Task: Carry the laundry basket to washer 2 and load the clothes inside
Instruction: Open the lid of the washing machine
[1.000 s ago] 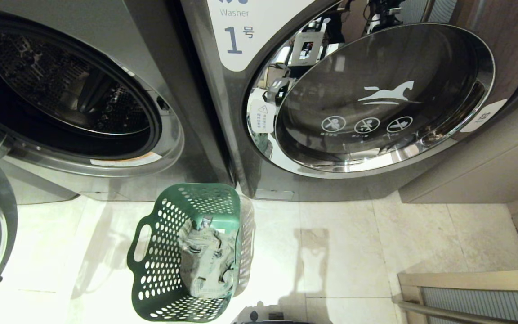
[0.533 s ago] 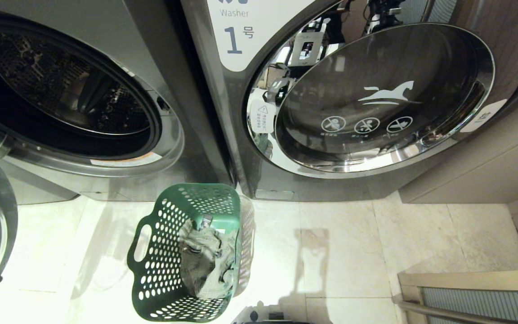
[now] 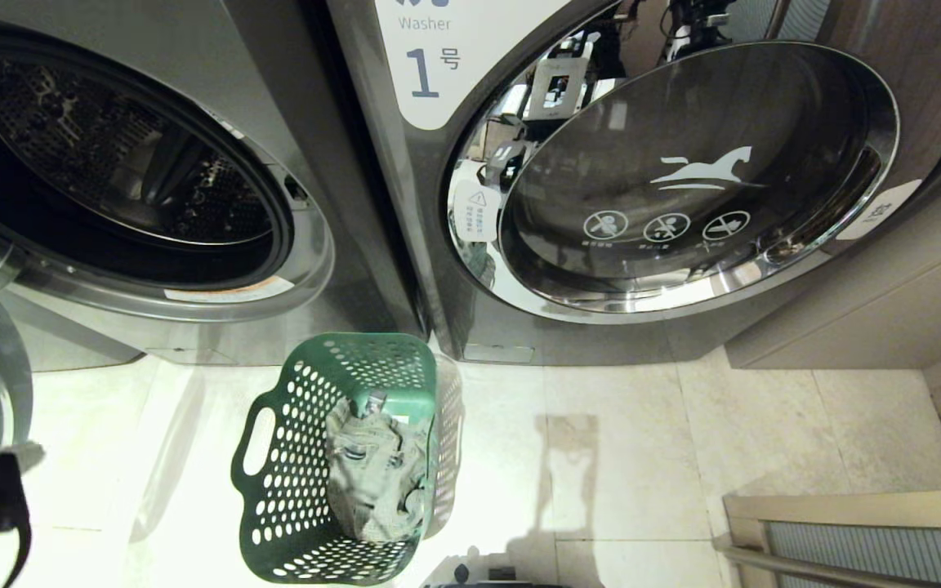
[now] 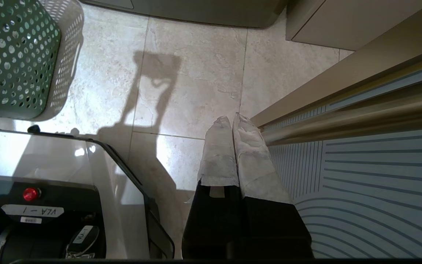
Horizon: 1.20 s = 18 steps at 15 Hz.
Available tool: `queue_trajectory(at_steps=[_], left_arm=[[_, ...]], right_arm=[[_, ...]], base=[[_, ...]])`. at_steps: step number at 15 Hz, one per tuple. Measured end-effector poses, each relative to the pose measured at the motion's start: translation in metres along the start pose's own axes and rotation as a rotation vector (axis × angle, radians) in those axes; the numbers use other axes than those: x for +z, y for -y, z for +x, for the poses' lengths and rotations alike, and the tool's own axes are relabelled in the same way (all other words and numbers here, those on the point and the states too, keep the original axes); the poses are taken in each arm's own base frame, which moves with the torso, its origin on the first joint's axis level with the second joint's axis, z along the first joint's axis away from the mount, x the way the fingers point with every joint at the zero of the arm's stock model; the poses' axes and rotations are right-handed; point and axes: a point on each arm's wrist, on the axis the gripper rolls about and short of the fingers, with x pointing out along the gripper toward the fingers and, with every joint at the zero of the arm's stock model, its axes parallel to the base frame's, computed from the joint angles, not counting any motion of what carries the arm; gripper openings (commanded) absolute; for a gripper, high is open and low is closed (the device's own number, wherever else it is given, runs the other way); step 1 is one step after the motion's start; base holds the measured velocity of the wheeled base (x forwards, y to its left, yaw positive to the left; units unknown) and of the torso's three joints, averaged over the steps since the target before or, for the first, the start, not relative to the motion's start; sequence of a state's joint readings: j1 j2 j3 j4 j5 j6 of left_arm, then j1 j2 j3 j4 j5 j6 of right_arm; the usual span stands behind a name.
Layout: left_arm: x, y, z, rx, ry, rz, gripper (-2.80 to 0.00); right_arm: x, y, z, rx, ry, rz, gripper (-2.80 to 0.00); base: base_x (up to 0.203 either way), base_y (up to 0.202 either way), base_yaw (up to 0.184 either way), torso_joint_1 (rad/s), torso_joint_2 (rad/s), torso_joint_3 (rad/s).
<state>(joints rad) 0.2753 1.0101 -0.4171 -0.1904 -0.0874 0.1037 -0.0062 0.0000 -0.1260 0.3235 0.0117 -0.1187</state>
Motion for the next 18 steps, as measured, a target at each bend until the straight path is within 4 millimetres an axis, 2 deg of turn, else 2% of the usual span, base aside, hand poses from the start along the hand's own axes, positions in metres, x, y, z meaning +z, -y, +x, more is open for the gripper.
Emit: queue_trajectory(at_steps=[2,4,7,9,14,18], left_arm=[[-0.034,0.017,-0.029,-0.119,0.024,0.05,-2.8],[-0.071,0.022,-0.054,-0.203,0.086,0.083,-2.8],[-0.122,0.021,-0.069,-0.241,0.109,0.124,-2.8],[-0.135,0.02,-0.075,-0.223,0.165,0.15,-2.8],[-0.147,0.017,-0.09,-0.201,0.384,0.158,-2.8],[-0.15,0.016,-0.092,-0.176,0.406,0.06,-2.8]], right_arm=[[0.0,0.0,0.0,0.0,0.0,0.0,-2.8],[0.0,0.0,0.0,0.0,0.0,0.0,-2.8],[0.0,0.0,0.0,0.0,0.0,0.0,-2.8],[0.0,0.0,0.0,0.0,0.0,0.0,-2.8],[0.0,0.0,0.0,0.001,0.0,0.0,-2.8],[0.0,0.0,0.0,0.0,0.0,0.001,-2.8]], base=[[0.0,0.0,0.0,0.0,0.0,0.0],[0.0,0.0,0.0,0.0,0.0,0.0],[0.0,0.0,0.0,0.0,0.0,0.0],[0.0,0.0,0.0,0.0,0.0,0.0],[0.0,0.0,0.0,0.0,0.0,0.0],[0.0,0.0,0.0,0.0,0.0,0.0]])
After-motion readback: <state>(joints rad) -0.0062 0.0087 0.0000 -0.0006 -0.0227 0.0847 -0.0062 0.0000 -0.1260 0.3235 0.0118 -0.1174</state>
